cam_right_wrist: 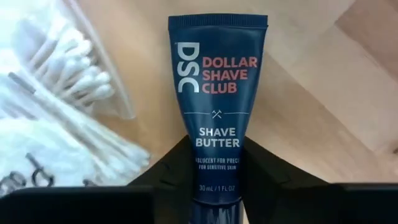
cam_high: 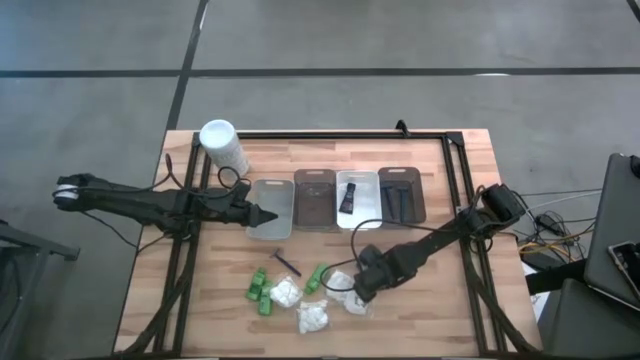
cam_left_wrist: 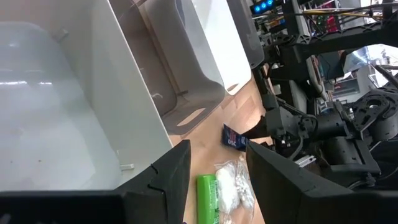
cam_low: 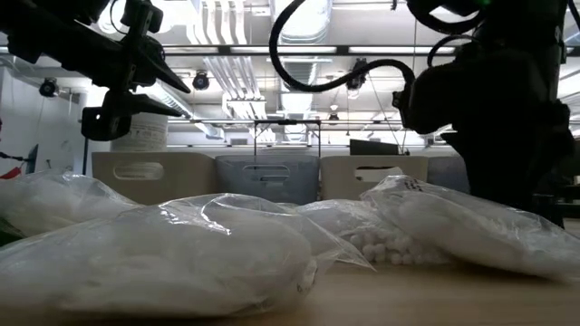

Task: Pick & Place Travel size toiletries
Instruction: Put the dark blue shaving cream into the white bin, then put the top left green shampoo into the gray bin

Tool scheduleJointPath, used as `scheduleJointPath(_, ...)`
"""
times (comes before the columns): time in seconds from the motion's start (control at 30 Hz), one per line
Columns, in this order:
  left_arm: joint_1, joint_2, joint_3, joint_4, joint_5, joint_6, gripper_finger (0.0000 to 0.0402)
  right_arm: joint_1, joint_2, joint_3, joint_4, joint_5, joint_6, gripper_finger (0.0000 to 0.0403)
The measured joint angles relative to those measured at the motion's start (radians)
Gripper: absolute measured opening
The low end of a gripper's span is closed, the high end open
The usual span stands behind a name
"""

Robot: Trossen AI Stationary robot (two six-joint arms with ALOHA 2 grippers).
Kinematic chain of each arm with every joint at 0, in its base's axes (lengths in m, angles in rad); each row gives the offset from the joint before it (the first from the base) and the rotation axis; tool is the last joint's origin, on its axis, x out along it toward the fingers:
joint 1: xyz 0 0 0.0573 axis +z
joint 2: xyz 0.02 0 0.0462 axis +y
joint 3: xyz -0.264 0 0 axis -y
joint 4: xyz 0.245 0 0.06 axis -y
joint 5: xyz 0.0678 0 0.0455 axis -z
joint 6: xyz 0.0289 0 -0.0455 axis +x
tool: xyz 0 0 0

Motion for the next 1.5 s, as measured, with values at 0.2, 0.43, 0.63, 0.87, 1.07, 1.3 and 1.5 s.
scheduleJointPath(0.2,0.0,0.0,0.0,0.0,0.001,0.0,0.0161,0.0,-0.039,0.022,0.0,0.024,-0.014,0.0073)
scheduleJointPath(0.43,-0.001,0.002,0.0,0.002,0.008,-0.001,0.0161,-0.003,-0.194,0.022,0.007,0.163,0.073,0.0073)
scheduleJointPath(0.63,-0.001,0.008,0.0,0.007,0.008,0.003,0.0161,-0.014,-0.311,0.022,0.01,0.315,0.168,0.0072)
scheduleJointPath(0.87,-0.001,0.011,0.0,0.041,0.008,0.008,0.0161,-0.106,-0.335,0.022,0.011,0.309,0.14,0.0076)
scheduleJointPath(1.07,-0.007,0.011,0.0,0.056,0.012,0.028,0.0161,-0.3,-0.336,0.022,0.025,0.225,-0.01,0.0072)
scheduleJointPath(1.3,-0.054,0.011,0.0,0.055,0.062,0.03,0.0161,-0.538,-0.28,-0.01,0.03,0.109,-0.111,0.0112)
scheduleJointPath(1.5,-0.126,0.011,0.0,0.042,0.074,0.087,0.0161,-0.58,-0.255,-0.03,0.031,0.077,-0.095,0.0158)
